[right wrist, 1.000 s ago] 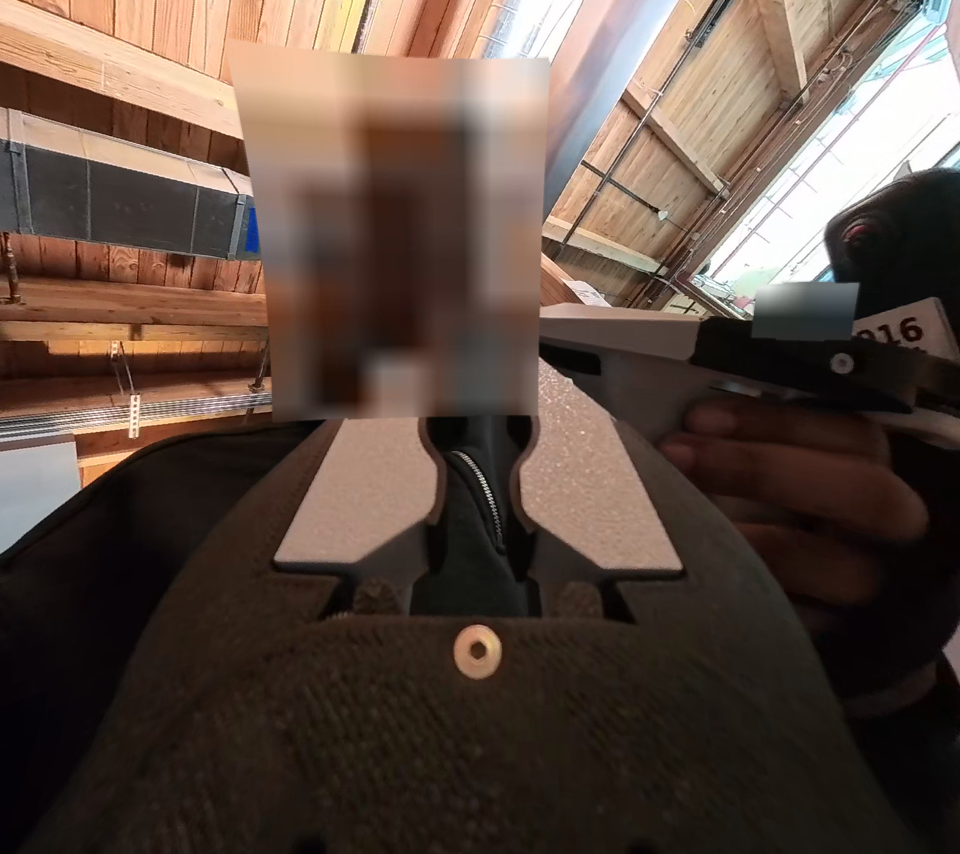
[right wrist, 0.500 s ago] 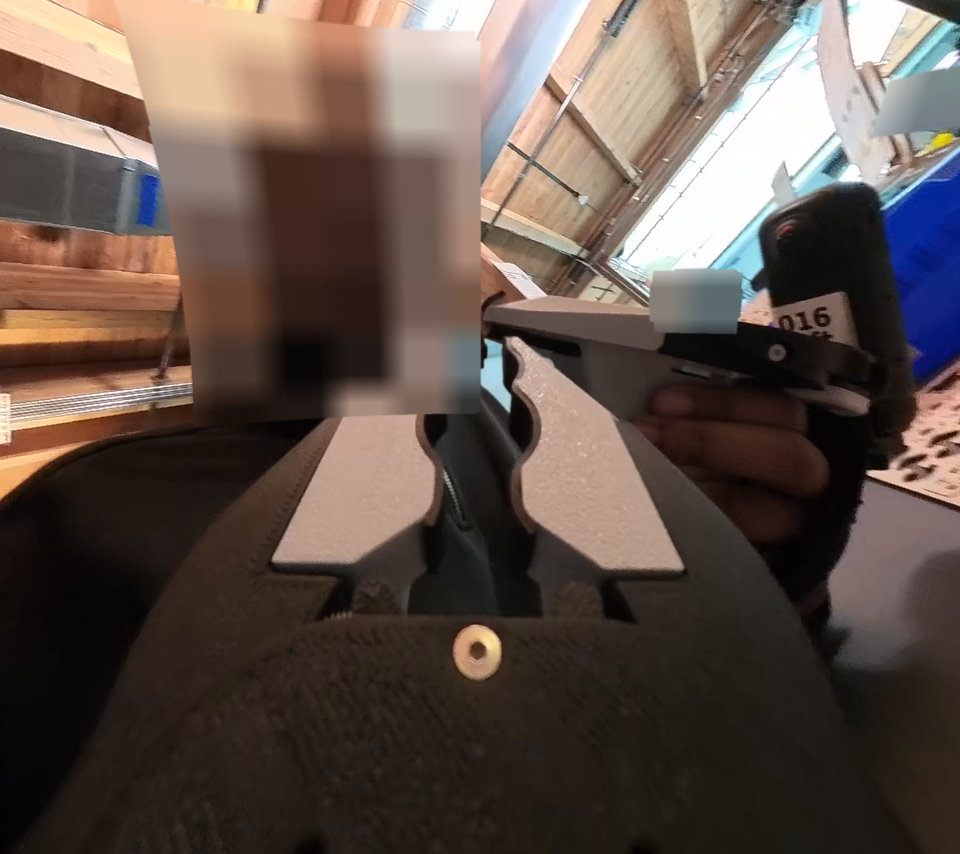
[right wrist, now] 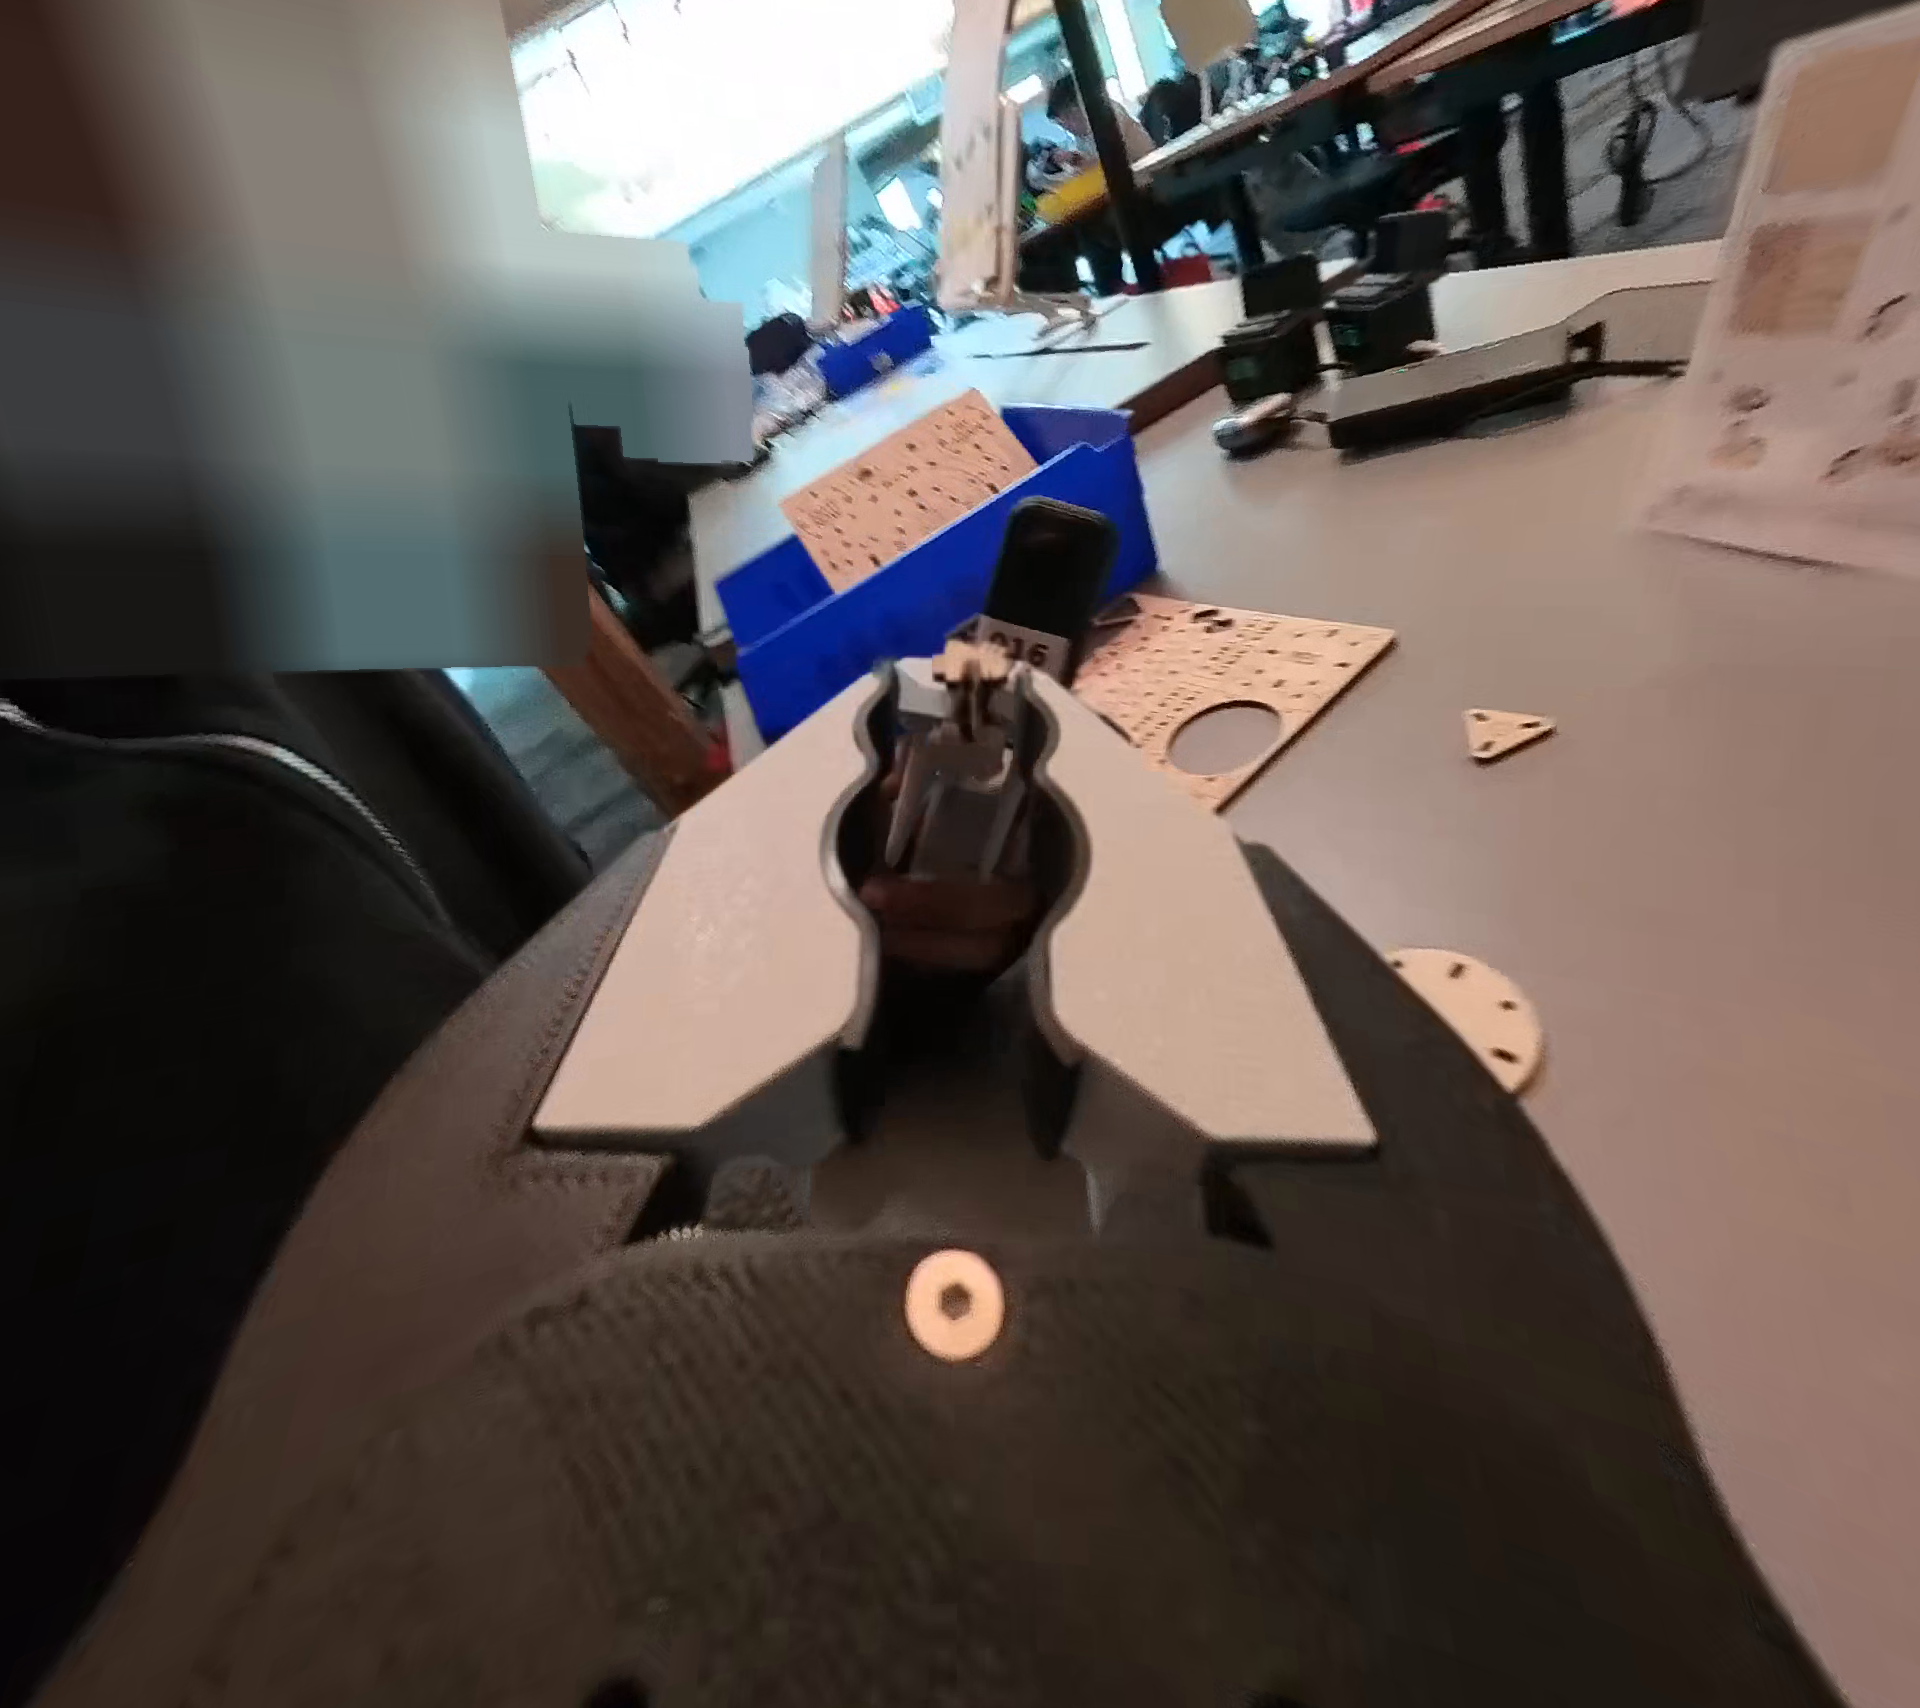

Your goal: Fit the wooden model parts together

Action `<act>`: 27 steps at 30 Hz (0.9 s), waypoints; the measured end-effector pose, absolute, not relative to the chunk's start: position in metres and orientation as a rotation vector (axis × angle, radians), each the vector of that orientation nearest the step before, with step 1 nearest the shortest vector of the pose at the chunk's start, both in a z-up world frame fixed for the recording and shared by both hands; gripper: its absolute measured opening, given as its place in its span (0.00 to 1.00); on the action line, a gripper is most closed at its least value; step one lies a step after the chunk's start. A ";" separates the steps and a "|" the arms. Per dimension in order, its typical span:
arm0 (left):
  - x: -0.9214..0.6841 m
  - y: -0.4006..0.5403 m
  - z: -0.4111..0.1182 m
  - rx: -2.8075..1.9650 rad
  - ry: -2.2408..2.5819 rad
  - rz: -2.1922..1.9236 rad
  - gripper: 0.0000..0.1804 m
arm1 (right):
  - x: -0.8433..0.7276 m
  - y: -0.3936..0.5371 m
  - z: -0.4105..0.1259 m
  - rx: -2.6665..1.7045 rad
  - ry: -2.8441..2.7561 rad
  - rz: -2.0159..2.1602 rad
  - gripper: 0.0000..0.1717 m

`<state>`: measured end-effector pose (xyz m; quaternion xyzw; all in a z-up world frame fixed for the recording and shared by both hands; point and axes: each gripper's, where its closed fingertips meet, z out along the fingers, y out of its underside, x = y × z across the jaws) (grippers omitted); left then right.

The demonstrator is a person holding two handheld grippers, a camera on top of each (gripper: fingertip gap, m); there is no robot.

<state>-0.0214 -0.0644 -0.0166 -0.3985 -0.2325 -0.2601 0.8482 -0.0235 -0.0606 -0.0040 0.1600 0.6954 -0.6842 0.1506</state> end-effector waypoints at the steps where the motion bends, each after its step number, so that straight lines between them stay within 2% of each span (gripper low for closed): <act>1: -0.021 -0.064 -0.017 -0.846 -0.491 -0.542 0.00 | -0.024 -0.061 -0.004 0.450 2.039 -1.957 0.10; 5: -0.021 -0.063 -0.018 -0.856 -0.494 -0.539 0.00 | -0.021 -0.066 -0.012 0.426 2.116 -1.904 0.06; 7: -0.021 -0.062 -0.018 -0.859 -0.495 -0.538 0.00 | -0.022 -0.068 -0.016 0.430 2.129 -1.902 0.00; 18: -0.018 -0.070 -0.009 -0.849 -0.454 -0.438 0.00 | -0.020 -0.075 -0.007 0.387 2.008 -1.960 0.00; 19: -0.019 -0.071 -0.009 -0.858 -0.462 -0.407 0.00 | -0.021 -0.075 -0.007 0.384 2.001 -1.959 0.00; 21: -0.024 -0.081 -0.009 -0.828 -0.492 -0.352 0.00 | -0.033 -0.074 -0.007 0.407 1.979 -1.958 0.14; 22: -0.028 -0.088 -0.009 -0.798 -0.509 -0.340 0.00 | -0.043 -0.072 -0.008 0.426 1.977 -1.959 0.15; 25: -0.036 -0.103 -0.012 -0.728 -0.564 -0.313 0.00 | -0.086 -0.065 -0.027 0.456 2.184 -1.921 0.13; 27: -0.038 -0.105 -0.013 -0.720 -0.578 -0.317 0.00 | -0.133 -0.051 -0.069 0.397 2.664 -1.713 0.12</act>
